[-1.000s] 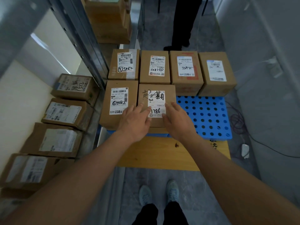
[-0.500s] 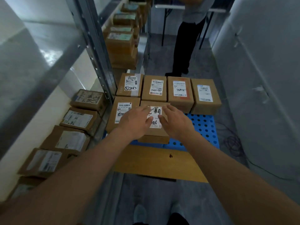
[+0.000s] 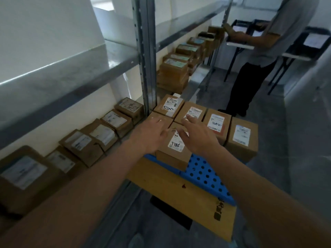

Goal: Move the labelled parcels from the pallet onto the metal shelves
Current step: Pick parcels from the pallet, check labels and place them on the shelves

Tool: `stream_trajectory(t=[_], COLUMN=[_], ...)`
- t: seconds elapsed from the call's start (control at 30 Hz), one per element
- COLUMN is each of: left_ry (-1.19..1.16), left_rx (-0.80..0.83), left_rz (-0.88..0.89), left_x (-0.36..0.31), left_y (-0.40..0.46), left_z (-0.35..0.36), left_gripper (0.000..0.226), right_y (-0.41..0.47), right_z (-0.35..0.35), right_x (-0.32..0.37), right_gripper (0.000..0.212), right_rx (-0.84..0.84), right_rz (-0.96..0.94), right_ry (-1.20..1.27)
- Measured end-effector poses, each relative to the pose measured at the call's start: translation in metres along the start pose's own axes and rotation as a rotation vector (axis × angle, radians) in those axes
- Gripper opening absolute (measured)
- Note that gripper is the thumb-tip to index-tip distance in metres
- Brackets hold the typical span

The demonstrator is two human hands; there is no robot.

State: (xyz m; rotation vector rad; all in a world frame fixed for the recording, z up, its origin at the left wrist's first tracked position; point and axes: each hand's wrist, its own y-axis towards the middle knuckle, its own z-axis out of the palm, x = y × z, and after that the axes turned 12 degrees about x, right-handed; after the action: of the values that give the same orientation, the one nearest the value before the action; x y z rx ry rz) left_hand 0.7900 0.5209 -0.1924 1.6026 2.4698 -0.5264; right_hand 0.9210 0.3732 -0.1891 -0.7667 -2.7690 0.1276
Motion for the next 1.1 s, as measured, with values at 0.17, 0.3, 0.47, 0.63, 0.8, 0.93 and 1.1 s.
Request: stream_trajectory(t=[0.17,0.3,0.47,0.63,0.8,0.93,1.1], left_ry=[0.027,0.029,0.014,0.04,0.056,0.01,-0.051], left_rx=[-0.072,-0.123,-0.136,-0.164,-0.197,-0.217,-0.225], left_rz=[-0.138,-0.253,-0.391,-0.486,-0.546,-0.61,-0.683], left_x=[-0.009,-0.005,0.005,0.024,0.038,0.057,0.076], left_y=[-0.049,-0.097,-0.157,-0.216,-0.281,-0.342,-0.413], left_z=[-0.004,-0.002,-0.001,0.005,0.013,0.023,0.039], left_gripper=[0.068,0.058,0.064,0.061,0.056,0.056,0.055], right_y=[-0.013,-0.023,-0.041,-0.054,-0.08,-0.104,-0.133], right_z=[-0.011,-0.01,-0.008,0.007,0.019,0.037,0.066], right_x=[0.017,0.045,0.088,0.137,0.189,0.239,0.293], right_gripper=[0.054,0.051,0.05,0.056,0.054,0.048,0.048], right_rx=[-0.006,0.0,0.012,0.046,0.095,0.152,0.161], right_rz=[-0.174,-0.332,-0.456,-0.573,-0.642,-0.717,-0.805], right_ry=[-0.064,-0.07,-0.032,-0.038,-0.037,-0.028,-0.011])
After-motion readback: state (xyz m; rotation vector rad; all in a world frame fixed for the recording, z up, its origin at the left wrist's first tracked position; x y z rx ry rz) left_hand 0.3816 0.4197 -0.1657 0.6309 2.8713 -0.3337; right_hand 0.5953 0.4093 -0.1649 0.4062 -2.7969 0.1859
